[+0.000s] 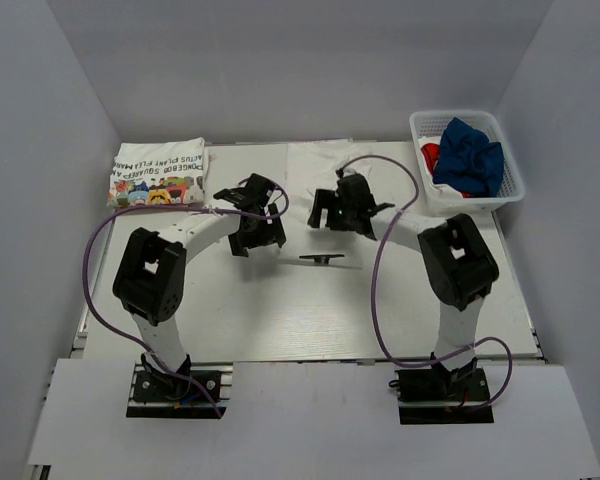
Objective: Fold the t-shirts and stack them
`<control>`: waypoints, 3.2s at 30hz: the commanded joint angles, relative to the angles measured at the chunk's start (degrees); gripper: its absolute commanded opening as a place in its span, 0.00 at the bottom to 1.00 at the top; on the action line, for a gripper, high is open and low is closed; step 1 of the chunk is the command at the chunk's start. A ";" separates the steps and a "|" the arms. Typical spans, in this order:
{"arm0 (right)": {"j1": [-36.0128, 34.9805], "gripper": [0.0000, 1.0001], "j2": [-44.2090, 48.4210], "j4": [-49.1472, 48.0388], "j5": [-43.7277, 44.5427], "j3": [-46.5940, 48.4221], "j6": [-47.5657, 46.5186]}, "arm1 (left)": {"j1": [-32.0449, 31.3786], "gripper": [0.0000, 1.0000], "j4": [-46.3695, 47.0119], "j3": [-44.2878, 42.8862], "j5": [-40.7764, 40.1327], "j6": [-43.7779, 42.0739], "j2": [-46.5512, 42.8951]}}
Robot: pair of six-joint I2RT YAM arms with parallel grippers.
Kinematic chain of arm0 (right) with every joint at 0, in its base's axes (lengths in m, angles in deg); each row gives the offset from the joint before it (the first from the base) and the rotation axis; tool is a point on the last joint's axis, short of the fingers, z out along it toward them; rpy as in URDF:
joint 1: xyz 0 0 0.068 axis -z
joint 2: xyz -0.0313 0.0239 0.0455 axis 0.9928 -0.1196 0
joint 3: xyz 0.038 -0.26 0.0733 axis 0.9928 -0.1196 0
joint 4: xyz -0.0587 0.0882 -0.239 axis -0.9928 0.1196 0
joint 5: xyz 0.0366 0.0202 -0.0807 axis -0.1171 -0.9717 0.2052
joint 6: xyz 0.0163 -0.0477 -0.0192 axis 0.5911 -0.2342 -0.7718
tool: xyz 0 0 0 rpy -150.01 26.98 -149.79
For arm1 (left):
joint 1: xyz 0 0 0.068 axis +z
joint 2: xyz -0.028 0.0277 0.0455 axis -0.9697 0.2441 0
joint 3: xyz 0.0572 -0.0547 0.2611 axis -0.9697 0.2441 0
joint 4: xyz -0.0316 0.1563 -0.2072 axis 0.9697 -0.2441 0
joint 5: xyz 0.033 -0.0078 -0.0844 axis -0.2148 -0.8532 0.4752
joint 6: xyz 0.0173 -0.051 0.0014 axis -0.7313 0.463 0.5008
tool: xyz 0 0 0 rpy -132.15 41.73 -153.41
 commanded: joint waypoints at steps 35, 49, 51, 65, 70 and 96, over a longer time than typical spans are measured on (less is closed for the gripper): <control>4.55 0.90 28.40 10.84 3.12 -21.79 8.11 | -0.60 0.59 14.75 6.01 11.47 -6.03 4.60; 4.29 0.77 21.02 7.15 2.16 -23.37 8.90 | -0.60 0.00 15.89 4.16 13.23 -6.56 7.86; 4.11 0.64 20.14 6.28 0.16 -23.46 8.82 | -0.60 0.00 15.89 4.78 13.75 -6.56 6.63; 3.15 0.00 24.60 4.34 8.30 -26.53 7.06 | -1.65 0.00 13.95 8.73 12.70 -6.56 1.01; 1.74 0.00 39.43 10.48 4.89 -29.34 2.67 | -2.71 0.00 13.08 13.29 12.70 -6.56 -6.28; -2.66 0.00 56.36 23.94 28.34 -14.42 3.46 | -5.35 0.00 5.61 -6.90 10.24 -5.25 -13.86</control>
